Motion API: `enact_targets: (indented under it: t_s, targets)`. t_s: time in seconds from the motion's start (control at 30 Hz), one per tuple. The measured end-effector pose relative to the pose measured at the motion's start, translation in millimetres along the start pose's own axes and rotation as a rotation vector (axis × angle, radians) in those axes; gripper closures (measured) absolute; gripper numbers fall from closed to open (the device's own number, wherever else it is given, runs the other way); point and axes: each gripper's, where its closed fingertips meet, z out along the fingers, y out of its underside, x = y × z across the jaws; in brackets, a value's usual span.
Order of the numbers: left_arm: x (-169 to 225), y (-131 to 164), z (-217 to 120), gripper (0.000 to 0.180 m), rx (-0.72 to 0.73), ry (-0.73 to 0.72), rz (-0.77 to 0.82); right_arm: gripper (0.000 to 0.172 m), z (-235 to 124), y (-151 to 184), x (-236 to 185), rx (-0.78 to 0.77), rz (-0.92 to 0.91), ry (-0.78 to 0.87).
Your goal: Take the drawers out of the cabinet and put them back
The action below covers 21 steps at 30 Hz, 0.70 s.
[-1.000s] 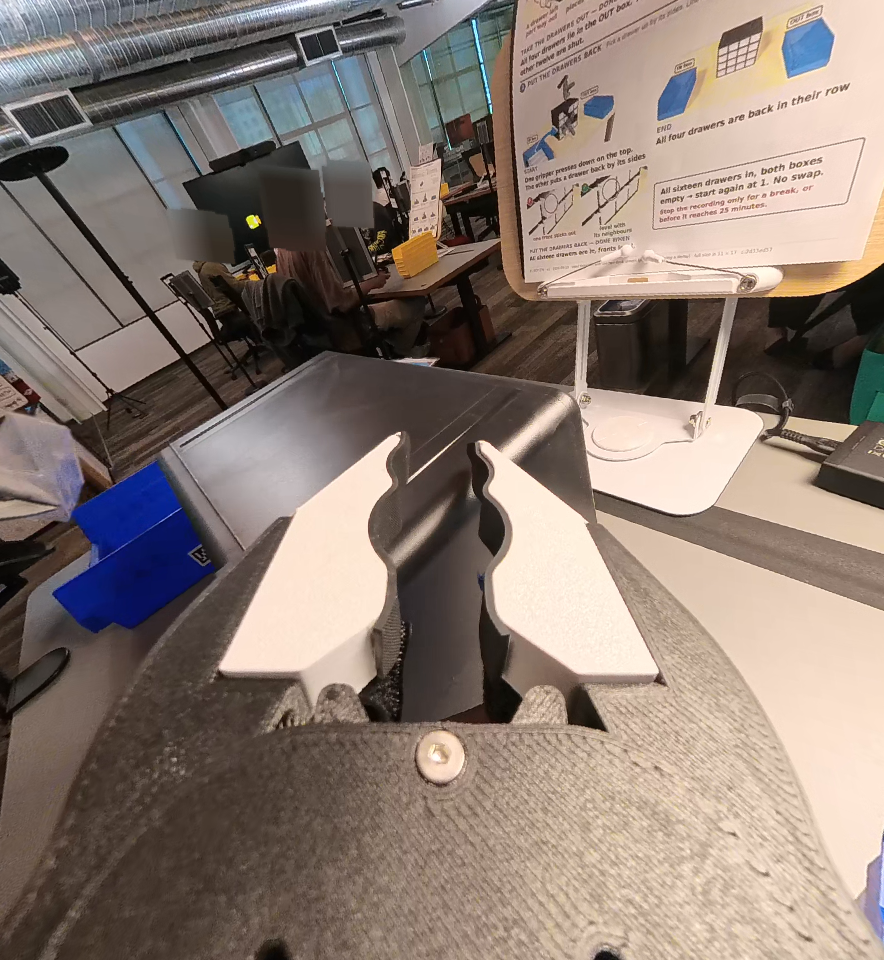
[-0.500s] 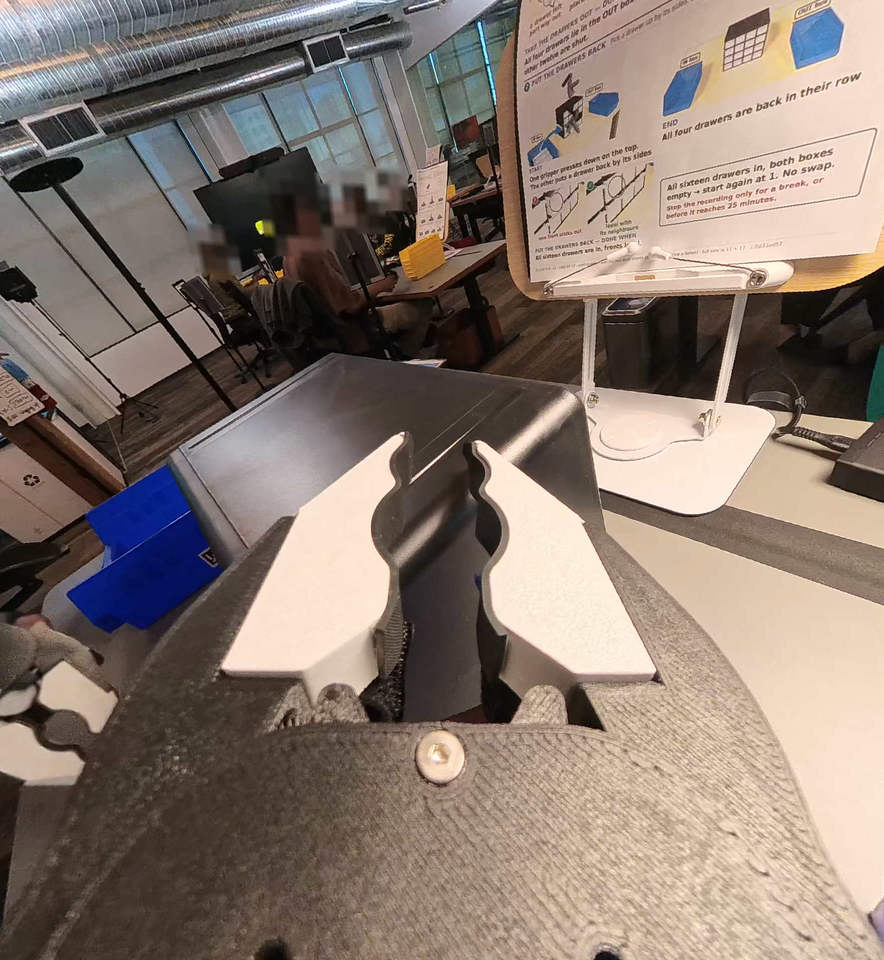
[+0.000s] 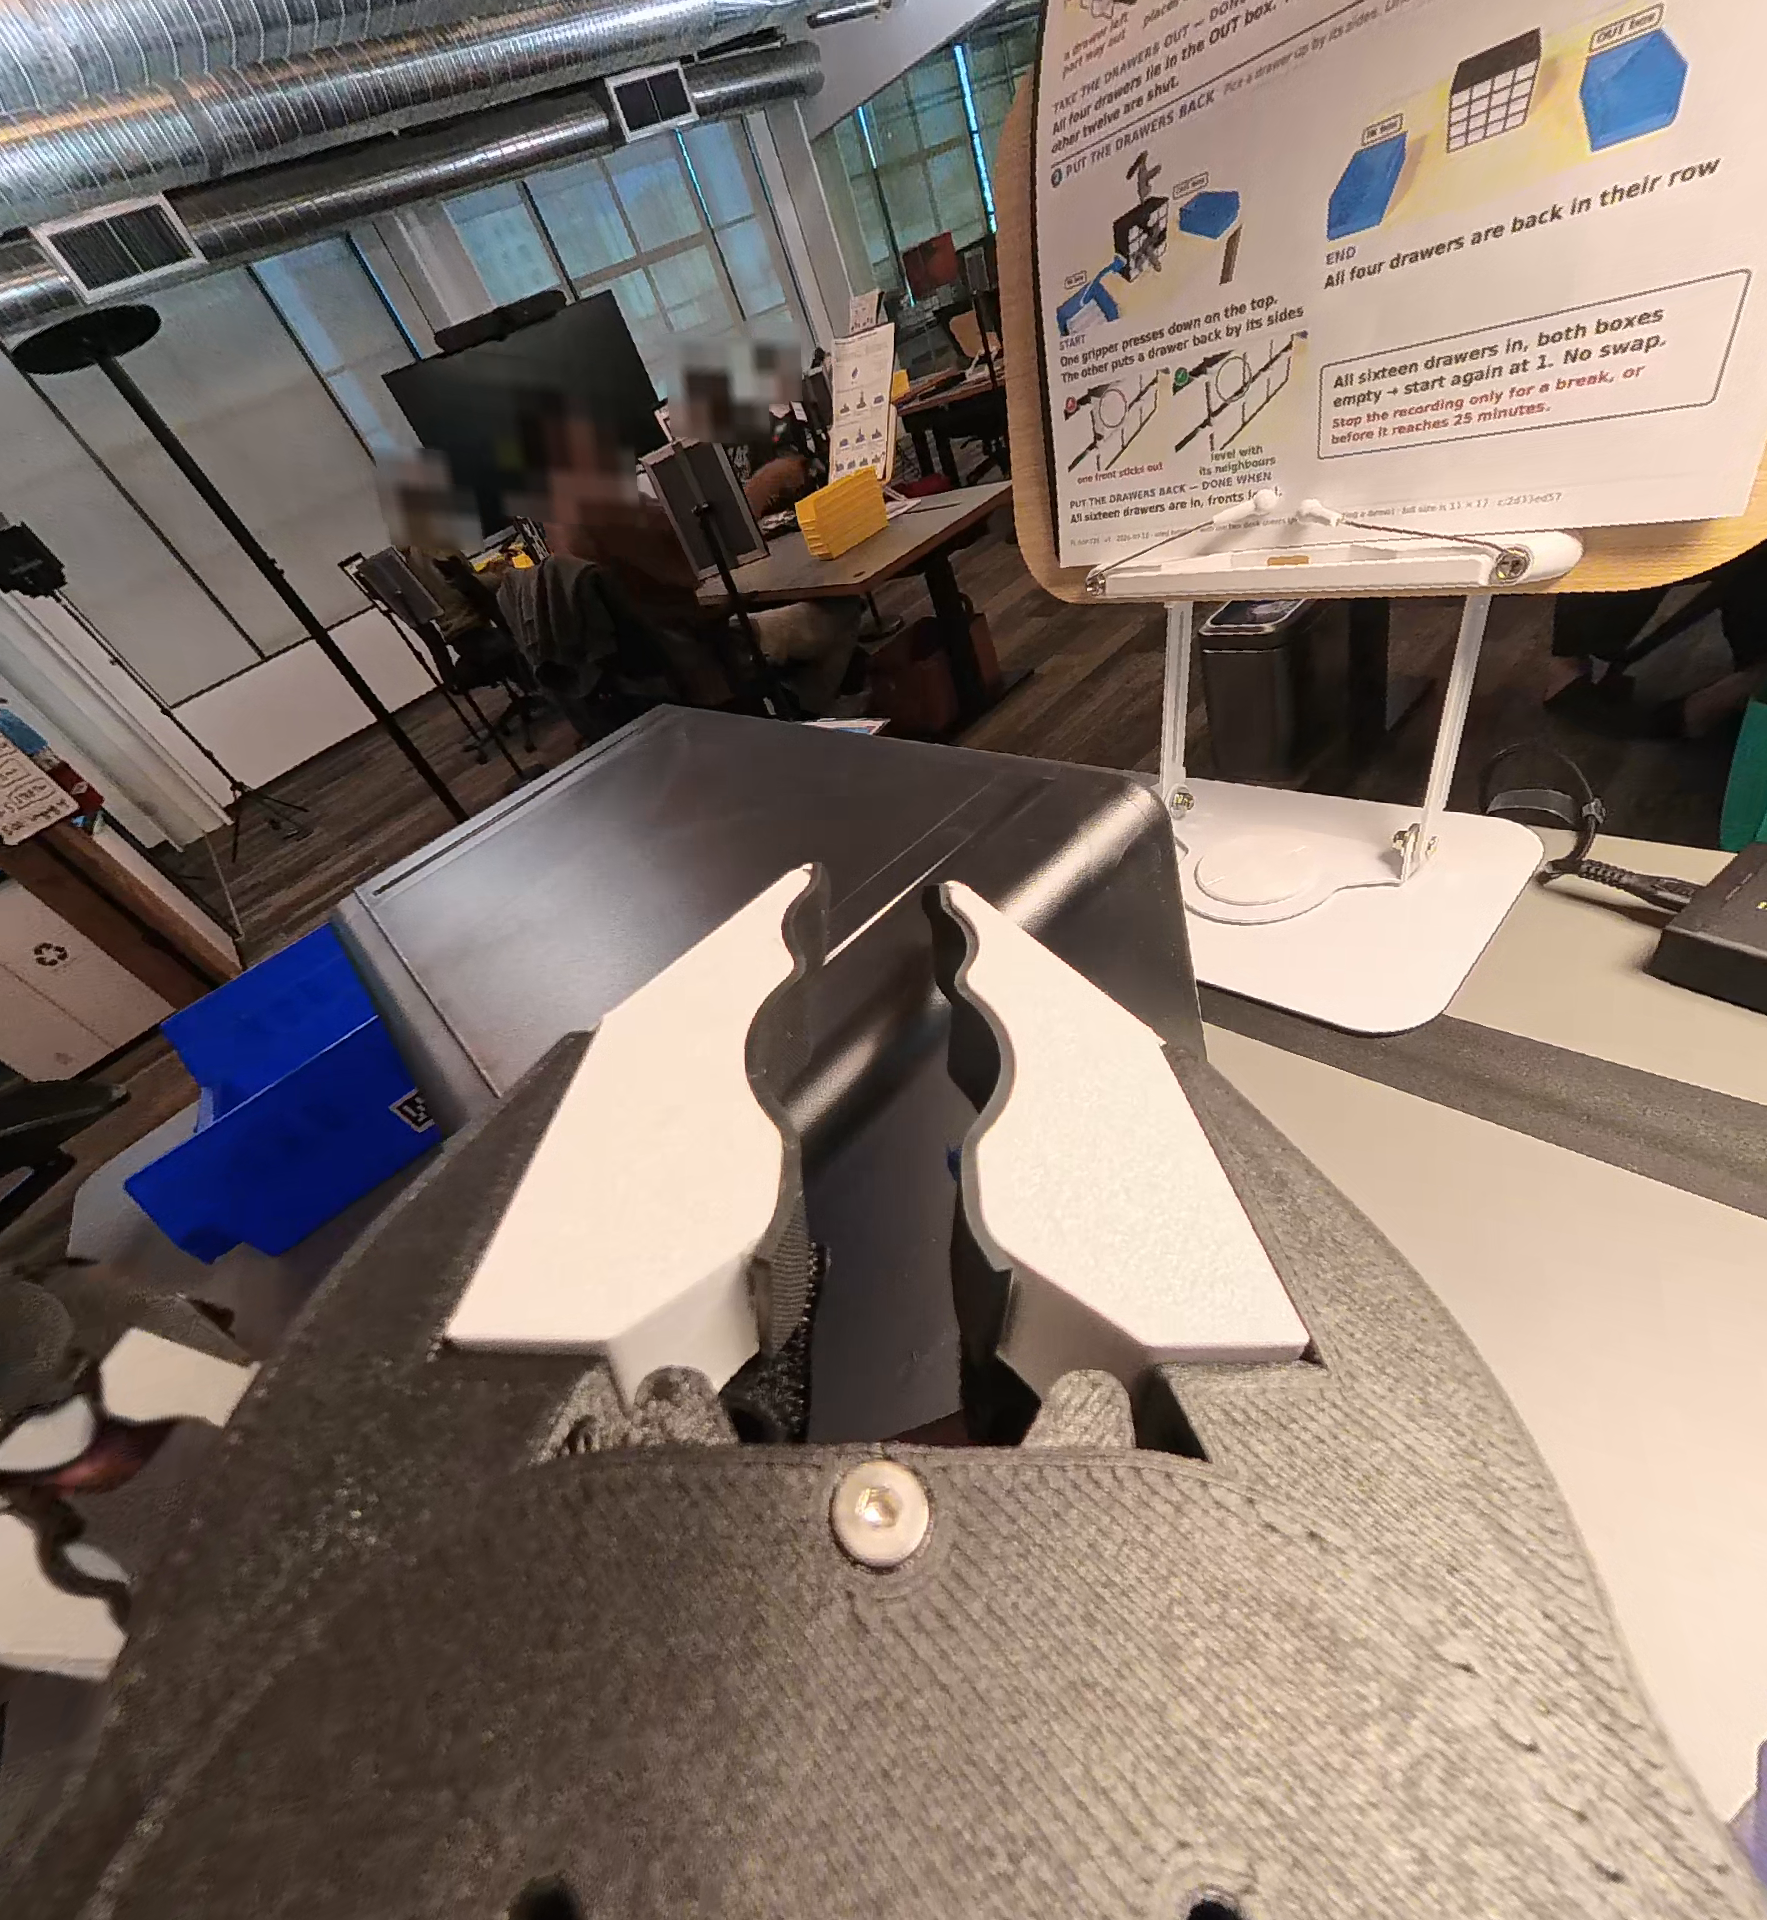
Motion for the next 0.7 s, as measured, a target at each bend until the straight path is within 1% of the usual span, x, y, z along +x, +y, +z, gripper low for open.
enact_targets:
  t_s: [0.03,0.1,0.13,0.17,0.23,0.33,0.37,0.47,0.57,0.63,0.7]
  targets:
    - [-2.3,2.4,-10.6,0.115,0.001,-0.024,0.077,0.15,0.0,0.0,-0.1,0.0,0.0,0.0]
    - [-7.1,11.3,-31.8,0.113,-0.012,-0.07,0.237,0.15,0.0,0.0,-0.1,0.0,0.0,0.0]
    - [-8.4,18.3,-40.4,0.116,-0.03,-0.074,0.295,0.151,0.0,-0.1,-0.1,0.001,0.001,0.0]
    - [-7.4,25.7,-46.9,0.119,-0.046,-0.052,0.323,0.151,0.1,-0.1,0.1,0.001,0.003,0.001]
    - [-2.3,37.9,-53.0,0.121,-0.062,0.027,0.321,0.151,0.2,-0.4,0.2,0.004,0.004,0.004]
    - [-1.1,44.2,-46.4,0.123,-0.045,0.079,0.368,0.152,0.1,-0.5,0.0,0.004,0.002,0.006]
    - [-2.5,45.6,-41.8,0.129,-0.044,0.078,0.406,0.152,0.1,-0.5,-0.1,0.004,0.001,0.007]
    - [-14.4,52.6,-27.9,0.132,-0.064,0.035,0.517,0.152,-0.2,-0.3,-0.6,0.001,-0.002,0.009]
    - [-20.0,61.6,-18.1,0.136,-0.099,0.035,0.545,0.153,-0.3,-0.3,-1.4,0.0,-0.006,0.008]
    - [-23.6,60.9,-12.5,0.142,-0.093,0.011,0.567,0.153,-0.2,-0.3,-1.4,-0.001,-0.003,0.004]
    - [-27.3,57.1,-8.7,0.145,-0.08,-0.028,0.59,0.153,0.0,-0.2,-1.2,0.0,0.005,-0.002]
